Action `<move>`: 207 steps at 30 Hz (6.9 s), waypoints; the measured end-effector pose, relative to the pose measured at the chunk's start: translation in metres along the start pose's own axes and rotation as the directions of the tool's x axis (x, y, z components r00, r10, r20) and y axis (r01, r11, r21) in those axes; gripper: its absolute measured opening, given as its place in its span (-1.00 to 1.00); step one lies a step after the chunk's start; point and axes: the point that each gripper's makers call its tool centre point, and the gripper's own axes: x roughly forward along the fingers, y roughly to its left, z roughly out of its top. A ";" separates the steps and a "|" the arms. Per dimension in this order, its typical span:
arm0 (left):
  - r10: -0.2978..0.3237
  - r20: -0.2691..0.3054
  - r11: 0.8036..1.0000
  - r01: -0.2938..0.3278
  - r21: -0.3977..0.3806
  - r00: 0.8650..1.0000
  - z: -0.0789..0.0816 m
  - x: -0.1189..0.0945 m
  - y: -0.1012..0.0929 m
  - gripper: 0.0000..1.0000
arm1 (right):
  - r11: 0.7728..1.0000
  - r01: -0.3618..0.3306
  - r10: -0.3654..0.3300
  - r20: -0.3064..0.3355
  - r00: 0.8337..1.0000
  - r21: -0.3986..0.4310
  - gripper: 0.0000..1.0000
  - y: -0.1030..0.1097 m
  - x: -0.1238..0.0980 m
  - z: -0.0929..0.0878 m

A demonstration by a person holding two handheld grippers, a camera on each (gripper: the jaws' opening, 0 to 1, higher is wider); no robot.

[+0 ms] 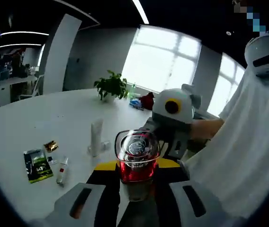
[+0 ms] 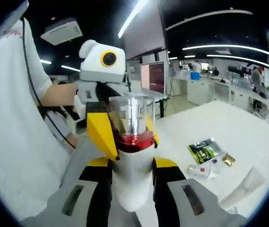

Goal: Arrange the skincare products in the storage area until every visible bottle or jar stands upright without overlapping.

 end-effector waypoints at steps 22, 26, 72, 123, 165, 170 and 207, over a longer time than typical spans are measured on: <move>-0.101 -0.220 0.956 0.155 0.249 0.970 -0.026 0.069 -0.009 -0.54 | 0.993 0.039 -0.046 -0.062 0.997 -0.113 -0.44 -0.025 -0.015 -0.054; -0.083 -0.206 0.969 0.127 0.212 0.975 -0.035 0.092 0.005 -0.54 | 0.993 0.096 -0.101 -0.066 0.993 -0.073 -0.43 -0.045 -0.022 -0.074; -0.112 -0.164 0.993 0.116 0.017 0.980 -0.074 0.163 0.041 -0.41 | 0.976 0.204 -0.216 -0.223 0.950 -0.078 -0.42 -0.099 -0.045 -0.159; 0.315 -0.110 0.924 -0.331 -0.193 0.943 -0.107 0.073 0.130 0.73 | 0.961 0.247 -0.272 -0.256 0.927 -0.126 -0.42 -0.240 -0.113 -0.160; 0.313 -0.136 0.921 -0.335 -0.200 0.940 -0.113 0.075 0.129 0.73 | 0.980 -0.103 0.054 -0.270 0.961 -0.173 -0.40 -0.235 -0.103 -0.168; 0.305 -0.140 0.924 -0.329 -0.197 0.942 -0.113 0.078 0.126 0.73 | 0.983 -0.107 0.062 -0.284 0.957 -0.146 -0.38 -0.233 -0.102 -0.169; 0.092 0.010 0.992 -0.092 0.087 0.996 -0.023 0.211 0.162 -0.65 | 0.939 0.314 -0.284 -0.196 0.939 0.144 -0.12 -0.196 -0.159 -0.209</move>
